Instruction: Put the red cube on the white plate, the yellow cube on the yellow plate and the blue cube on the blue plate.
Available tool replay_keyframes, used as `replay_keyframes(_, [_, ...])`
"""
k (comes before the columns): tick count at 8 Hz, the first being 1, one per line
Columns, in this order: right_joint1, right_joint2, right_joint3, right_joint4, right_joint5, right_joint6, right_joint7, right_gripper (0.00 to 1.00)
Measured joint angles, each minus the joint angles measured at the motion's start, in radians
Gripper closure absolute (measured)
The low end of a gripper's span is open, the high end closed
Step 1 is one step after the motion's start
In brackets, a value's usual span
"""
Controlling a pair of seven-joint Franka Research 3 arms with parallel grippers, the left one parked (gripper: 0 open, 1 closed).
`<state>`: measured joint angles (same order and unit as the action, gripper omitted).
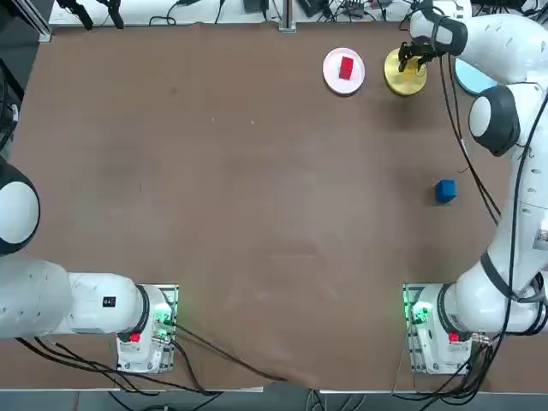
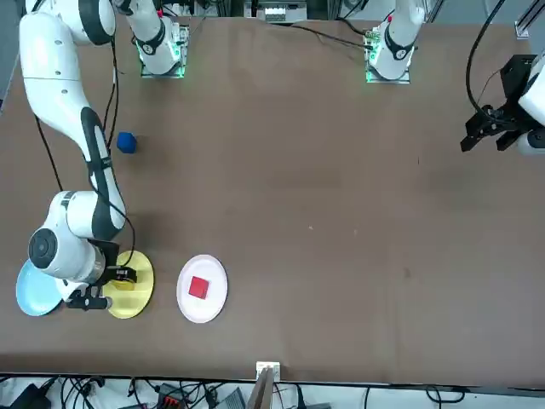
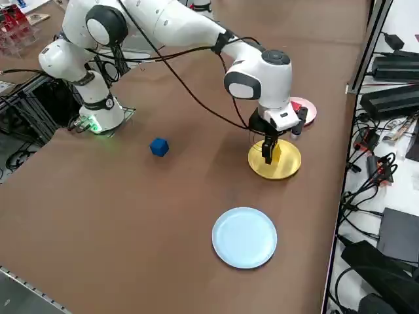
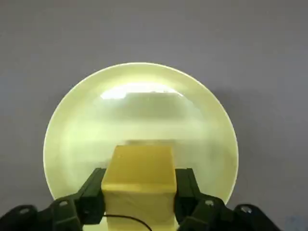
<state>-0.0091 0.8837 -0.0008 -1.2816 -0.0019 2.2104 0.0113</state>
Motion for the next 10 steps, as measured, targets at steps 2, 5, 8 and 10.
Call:
replay_keyframes(2, [0.000,0.017,0.000,0.000,0.000,0.001,0.000,0.30])
replay_keyframes(5, [0.000,0.022,0.000,0.004,0.000,0.009,0.000,0.00])
replay_keyframes(8, [0.006,0.012,0.000,0.026,0.000,0.006,0.000,0.00])
replay_keyframes(10, [0.006,-0.052,0.000,0.038,0.000,-0.094,0.000,0.00])
